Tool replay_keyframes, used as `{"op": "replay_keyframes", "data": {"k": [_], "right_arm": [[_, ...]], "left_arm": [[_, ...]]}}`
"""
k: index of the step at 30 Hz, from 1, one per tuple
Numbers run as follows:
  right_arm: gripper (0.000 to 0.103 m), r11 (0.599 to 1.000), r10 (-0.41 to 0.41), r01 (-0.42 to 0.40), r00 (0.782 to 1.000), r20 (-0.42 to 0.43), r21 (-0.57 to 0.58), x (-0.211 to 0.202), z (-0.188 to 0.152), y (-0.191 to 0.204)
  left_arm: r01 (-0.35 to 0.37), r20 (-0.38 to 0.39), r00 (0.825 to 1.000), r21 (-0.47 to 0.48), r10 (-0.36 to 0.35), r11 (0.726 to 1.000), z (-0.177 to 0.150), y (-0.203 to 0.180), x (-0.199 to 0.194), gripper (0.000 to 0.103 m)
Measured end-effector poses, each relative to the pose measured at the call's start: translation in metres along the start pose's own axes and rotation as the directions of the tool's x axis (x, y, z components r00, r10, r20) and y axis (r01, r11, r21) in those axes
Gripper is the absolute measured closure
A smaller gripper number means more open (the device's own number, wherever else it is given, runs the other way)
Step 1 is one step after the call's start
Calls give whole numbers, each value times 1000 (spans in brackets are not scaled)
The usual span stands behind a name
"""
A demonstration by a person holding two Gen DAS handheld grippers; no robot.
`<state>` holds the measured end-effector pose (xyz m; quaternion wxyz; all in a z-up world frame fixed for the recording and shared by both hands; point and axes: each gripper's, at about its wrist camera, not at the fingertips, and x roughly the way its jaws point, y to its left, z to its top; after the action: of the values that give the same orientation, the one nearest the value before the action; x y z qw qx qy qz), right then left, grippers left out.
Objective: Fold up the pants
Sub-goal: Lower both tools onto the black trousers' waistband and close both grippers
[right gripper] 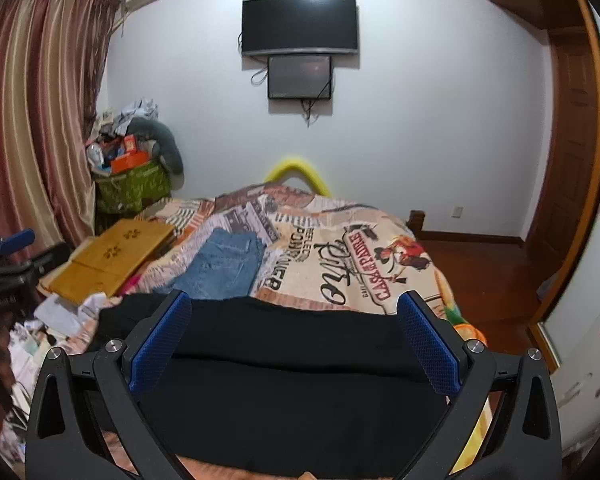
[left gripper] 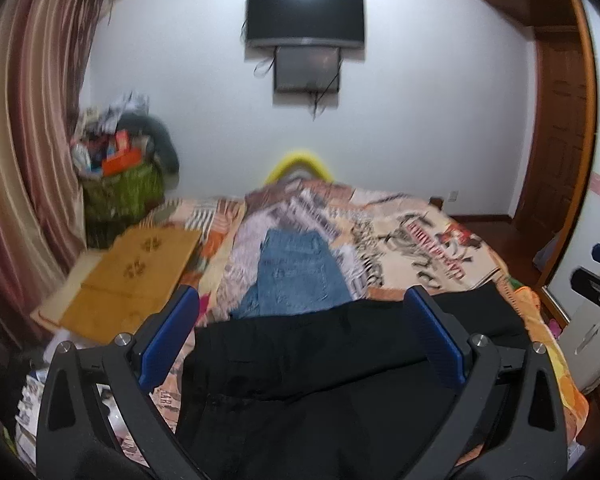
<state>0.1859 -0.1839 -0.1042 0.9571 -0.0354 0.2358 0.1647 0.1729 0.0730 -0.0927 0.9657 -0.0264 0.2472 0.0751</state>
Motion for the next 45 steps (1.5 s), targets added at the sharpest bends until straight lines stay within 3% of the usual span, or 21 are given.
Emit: {"op": "replay_keyframes", "data": {"k": [6,11,13,18,20,22,24,27,30,34,39,43,45], "right_arm": [[1,997,-5,0,998,-69,-72,45,-7,-2],[1,1000,27,-29,985,-172,-8,95,-7,-20],[1,999,38,-31,973,-229,34,117,-7,-30],[1,996,64,-44,958,-280,78,160,-8,-48],[1,996,62,-41,952,-299,77,175,-7,-53],[1,994,85,-59,939,-333,88,195,-7,-58],[2,991,120,-87,922,-369,104,213,-10,-62],[2,987,161,-133,894,-418,95,238,-15,-61],[4,981,188,-186,863,-469,52,259,-20,-52],[6,964,229,-265,817,-529,8,284,-27,-41],[8,943,242,-329,786,-569,-54,306,-30,-26],[8,926,229,-364,755,-615,-102,326,-38,-11],[12,918,208,-374,739,-641,-134,336,-47,-3]], "left_arm": [[-75,-104,992,-21,73,997,-10,37,70,0],[-147,-185,972,-2,144,989,-21,68,127,0],[-158,-211,965,-3,154,987,-24,80,146,0],[-149,-300,944,-20,136,989,-35,105,189,0],[-142,-355,927,-28,123,989,-43,115,210,0],[-125,-413,906,-54,92,991,-50,122,227,1],[-110,-459,887,-88,58,990,-58,127,241,14],[-90,-530,848,-155,-6,984,-72,138,264,19],[-114,-580,815,-170,-6,979,-84,144,278,27],[-98,-608,791,-232,-65,968,-92,153,287,31],[-71,-615,778,-287,-127,955,-88,156,298,34],[-58,-666,731,-276,-148,959,-92,151,318,40],[-62,-675,724,-270,-143,961,-95,150,322,52]]}}
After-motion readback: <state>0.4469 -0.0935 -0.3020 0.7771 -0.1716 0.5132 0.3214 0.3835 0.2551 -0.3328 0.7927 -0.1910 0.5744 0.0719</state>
